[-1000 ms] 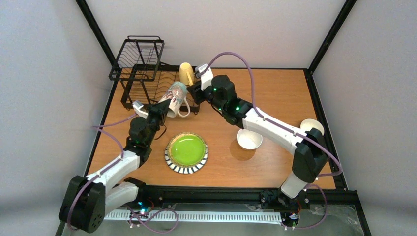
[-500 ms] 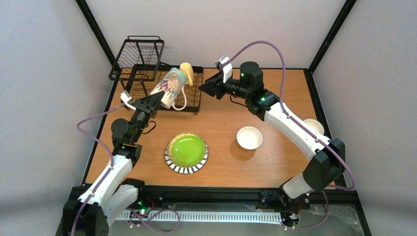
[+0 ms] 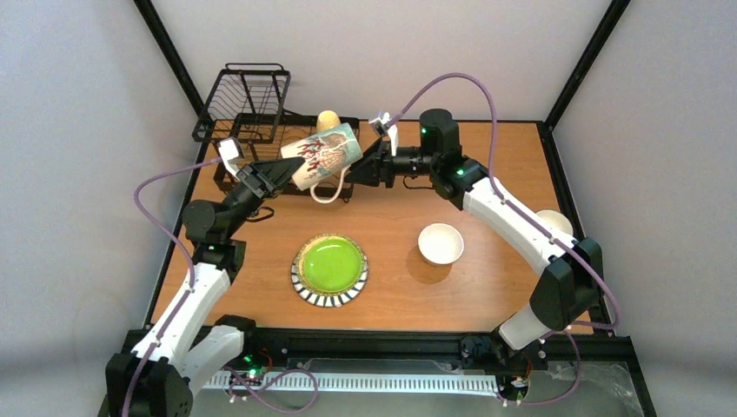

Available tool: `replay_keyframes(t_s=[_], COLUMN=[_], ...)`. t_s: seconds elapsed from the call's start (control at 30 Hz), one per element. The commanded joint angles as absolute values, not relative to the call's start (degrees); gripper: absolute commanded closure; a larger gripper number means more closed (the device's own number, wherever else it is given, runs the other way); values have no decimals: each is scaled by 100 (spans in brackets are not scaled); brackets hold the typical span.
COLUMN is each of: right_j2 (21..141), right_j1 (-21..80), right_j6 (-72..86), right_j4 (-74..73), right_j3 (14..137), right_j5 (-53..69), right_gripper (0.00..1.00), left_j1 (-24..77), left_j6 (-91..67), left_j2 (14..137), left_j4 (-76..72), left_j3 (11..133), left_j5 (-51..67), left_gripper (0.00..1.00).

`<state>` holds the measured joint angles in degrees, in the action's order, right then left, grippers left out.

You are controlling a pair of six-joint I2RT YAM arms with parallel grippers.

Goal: Load the mixed dishes into the dish rack
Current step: Pass from the left arm to the right

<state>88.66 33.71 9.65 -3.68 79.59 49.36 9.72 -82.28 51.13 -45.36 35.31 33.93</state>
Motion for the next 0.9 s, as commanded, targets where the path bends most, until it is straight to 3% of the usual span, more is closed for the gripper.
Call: replay_keyframes(t_s=[0.0, 0.4, 0.87], right_j2=[8820, 8684, 9016], right_j1=[3339, 3331, 3414], right_j6=[1170, 1993, 2785], right_j4=[-206, 852, 1799], right_j3=[8017, 7570, 7528], right_j5=[5397, 5782, 5932], right_gripper=[2, 4, 14], left_j1=[962, 967, 969], left_j6=[-8376, -8574, -8908], left_j2=[5070, 5335, 5599], left_j4=[-5309, -5637, -6161], left_j3=[3816, 3717, 3560], left_j5=[3474, 3223, 3080], left_gripper=[100, 100, 100])
